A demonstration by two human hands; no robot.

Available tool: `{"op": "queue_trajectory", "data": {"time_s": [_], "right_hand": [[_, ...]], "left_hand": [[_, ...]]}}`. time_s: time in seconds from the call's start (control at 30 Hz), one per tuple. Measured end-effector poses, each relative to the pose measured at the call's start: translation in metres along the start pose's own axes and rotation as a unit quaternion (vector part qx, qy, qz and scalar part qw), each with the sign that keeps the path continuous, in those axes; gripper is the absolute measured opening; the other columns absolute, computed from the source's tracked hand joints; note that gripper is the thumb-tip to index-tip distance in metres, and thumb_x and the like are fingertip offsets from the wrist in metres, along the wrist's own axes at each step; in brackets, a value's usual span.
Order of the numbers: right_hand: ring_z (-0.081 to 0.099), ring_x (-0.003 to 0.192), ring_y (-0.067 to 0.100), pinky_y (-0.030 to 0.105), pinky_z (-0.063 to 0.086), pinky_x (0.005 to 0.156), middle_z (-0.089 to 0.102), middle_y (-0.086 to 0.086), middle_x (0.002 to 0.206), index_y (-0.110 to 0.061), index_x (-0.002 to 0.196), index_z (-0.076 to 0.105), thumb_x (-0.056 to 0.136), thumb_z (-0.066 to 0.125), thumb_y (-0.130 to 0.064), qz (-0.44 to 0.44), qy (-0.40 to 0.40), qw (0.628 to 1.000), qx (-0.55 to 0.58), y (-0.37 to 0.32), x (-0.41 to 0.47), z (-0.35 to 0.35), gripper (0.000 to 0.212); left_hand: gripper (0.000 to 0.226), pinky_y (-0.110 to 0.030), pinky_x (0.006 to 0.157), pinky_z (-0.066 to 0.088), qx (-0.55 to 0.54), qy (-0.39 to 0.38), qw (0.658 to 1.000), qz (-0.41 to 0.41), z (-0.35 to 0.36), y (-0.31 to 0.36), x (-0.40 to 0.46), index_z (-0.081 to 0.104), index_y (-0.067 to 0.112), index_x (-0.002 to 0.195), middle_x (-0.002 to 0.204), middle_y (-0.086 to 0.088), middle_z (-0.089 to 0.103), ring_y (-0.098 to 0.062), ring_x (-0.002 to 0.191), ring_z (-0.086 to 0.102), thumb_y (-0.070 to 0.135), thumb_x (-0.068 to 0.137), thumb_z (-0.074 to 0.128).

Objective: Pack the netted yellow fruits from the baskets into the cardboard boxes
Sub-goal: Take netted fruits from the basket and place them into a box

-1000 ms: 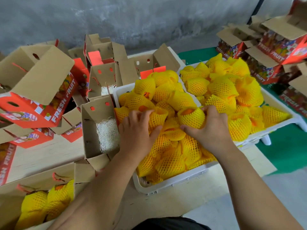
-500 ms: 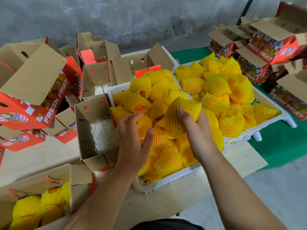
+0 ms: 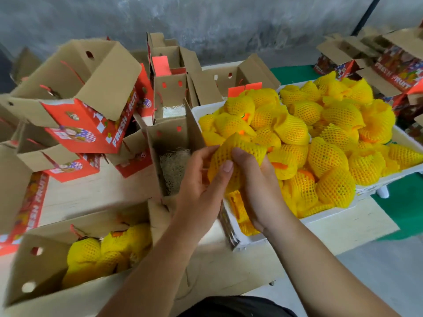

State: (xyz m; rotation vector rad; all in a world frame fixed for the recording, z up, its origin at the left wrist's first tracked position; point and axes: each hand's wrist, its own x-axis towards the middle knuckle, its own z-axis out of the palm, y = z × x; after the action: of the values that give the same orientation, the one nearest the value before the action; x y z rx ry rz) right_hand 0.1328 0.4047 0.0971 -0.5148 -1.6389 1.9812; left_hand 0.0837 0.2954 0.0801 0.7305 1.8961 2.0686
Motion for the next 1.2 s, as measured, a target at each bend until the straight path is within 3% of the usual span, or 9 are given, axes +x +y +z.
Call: {"op": "queue_trajectory", "data": {"time_s": [0.17, 0.37, 0.47, 0.53, 0.6, 0.73, 0.8, 0.9, 1.2], "right_hand": [[0.067, 0.113, 0.034, 0.06, 0.05, 0.101, 0.071, 0.012, 0.116, -0.027, 0.115, 0.066, 0.075, 0.065, -0.042, 0.065, -0.063, 0.996, -0.026, 0.022, -0.03, 0.083, 0.043], [0.072, 0.096, 0.025, 0.041, 0.06, 0.081, 0.075, 0.011, 0.103, -0.024, 0.107, 0.075, 0.082, 0.064, -0.024, 0.17, -0.157, 0.973, -0.019, 0.065, -0.062, 0.179, 0.026], [0.072, 0.103, 0.031, 0.048, 0.058, 0.092, 0.077, 0.01, 0.104, -0.02, 0.106, 0.074, 0.079, 0.069, -0.037, 0.204, -0.127, 0.96, -0.144, 0.097, -0.073, 0.213, 0.033], [0.073, 0.091, 0.014, 0.03, 0.057, 0.079, 0.078, -0.002, 0.091, -0.022, 0.1, 0.075, 0.08, 0.072, -0.037, 0.186, -0.152, 0.934, -0.266, 0.115, -0.079, 0.223, 0.025], [0.07, 0.084, 0.006, 0.021, 0.053, 0.071, 0.074, -0.008, 0.084, -0.026, 0.092, 0.069, 0.082, 0.074, -0.034, 0.176, -0.234, 0.858, -0.422, 0.13, -0.082, 0.226, 0.014], [0.064, 0.098, 0.023, 0.03, 0.05, 0.077, 0.058, 0.001, 0.086, -0.02, 0.092, 0.057, 0.088, 0.063, -0.033, 0.202, -0.4, 0.562, -0.695, 0.163, -0.088, 0.237, 0.015], [0.06, 0.114, 0.033, 0.038, 0.054, 0.087, 0.063, 0.007, 0.114, -0.016, 0.115, 0.064, 0.081, 0.065, -0.035, 0.239, -0.387, 0.51, -0.73, 0.18, -0.088, 0.235, 0.039], [0.048, 0.129, 0.044, 0.053, 0.052, 0.099, 0.043, 0.016, 0.14, -0.012, 0.143, 0.048, 0.072, 0.068, -0.034, 0.285, -0.337, 0.501, -0.744, 0.195, -0.087, 0.229, 0.077], [0.041, 0.139, 0.045, 0.056, 0.044, 0.107, 0.034, 0.021, 0.152, -0.008, 0.154, 0.03, 0.095, 0.057, -0.033, 0.277, -0.313, 0.528, -0.739, 0.213, -0.082, 0.234, 0.069]], "left_hand": [[0.028, -0.011, 0.078, 0.051, -0.029, 0.089, 0.996, -0.009, -0.082, -0.008, -0.03, 0.058, 0.024, 0.122, 0.106, 0.022, 0.072, 0.005, 0.096, 0.067, 0.044, 0.103, 0.052], [0.026, -0.025, 0.078, 0.059, -0.013, 0.048, 0.993, -0.109, -0.225, -0.027, -0.065, 0.062, 0.031, 0.115, 0.104, 0.015, 0.074, -0.005, 0.096, 0.072, 0.048, 0.099, 0.053], [0.019, -0.024, 0.08, 0.056, 0.12, 0.054, 0.979, -0.156, -0.292, -0.05, -0.087, 0.064, 0.037, 0.114, 0.102, 0.018, 0.073, -0.006, 0.091, 0.072, 0.041, 0.107, 0.046], [0.017, -0.024, 0.081, 0.048, 0.261, 0.06, 0.944, -0.195, -0.329, -0.068, -0.103, 0.065, 0.032, 0.115, 0.107, 0.018, 0.069, -0.013, 0.102, 0.067, 0.03, 0.107, 0.05], [0.022, -0.025, 0.085, 0.044, 0.38, 0.021, 0.896, -0.227, -0.345, -0.083, -0.118, 0.065, 0.029, 0.121, 0.115, 0.011, 0.068, -0.018, 0.109, 0.064, 0.023, 0.106, 0.051], [0.022, -0.034, 0.086, 0.051, 0.424, -0.147, 0.84, -0.306, -0.328, -0.093, -0.139, 0.055, 0.033, 0.123, 0.12, 0.002, 0.066, -0.026, 0.107, 0.063, 0.03, 0.104, 0.044], [0.026, -0.034, 0.09, 0.051, 0.41, -0.222, 0.8, -0.379, -0.321, -0.096, -0.147, 0.056, 0.031, 0.124, 0.125, -0.002, 0.064, -0.028, 0.109, 0.062, 0.038, 0.102, 0.044], [0.044, -0.041, 0.104, 0.049, 0.409, -0.271, 0.771, -0.405, -0.319, -0.097, -0.156, 0.052, 0.028, 0.141, 0.14, -0.007, 0.058, -0.033, 0.122, 0.058, 0.046, 0.103, 0.04], [0.056, -0.036, 0.106, 0.041, 0.397, -0.274, 0.774, -0.409, -0.323, -0.108, -0.136, 0.043, 0.029, 0.153, 0.159, -0.005, 0.044, -0.032, 0.138, 0.047, 0.053, 0.102, 0.04]]}}
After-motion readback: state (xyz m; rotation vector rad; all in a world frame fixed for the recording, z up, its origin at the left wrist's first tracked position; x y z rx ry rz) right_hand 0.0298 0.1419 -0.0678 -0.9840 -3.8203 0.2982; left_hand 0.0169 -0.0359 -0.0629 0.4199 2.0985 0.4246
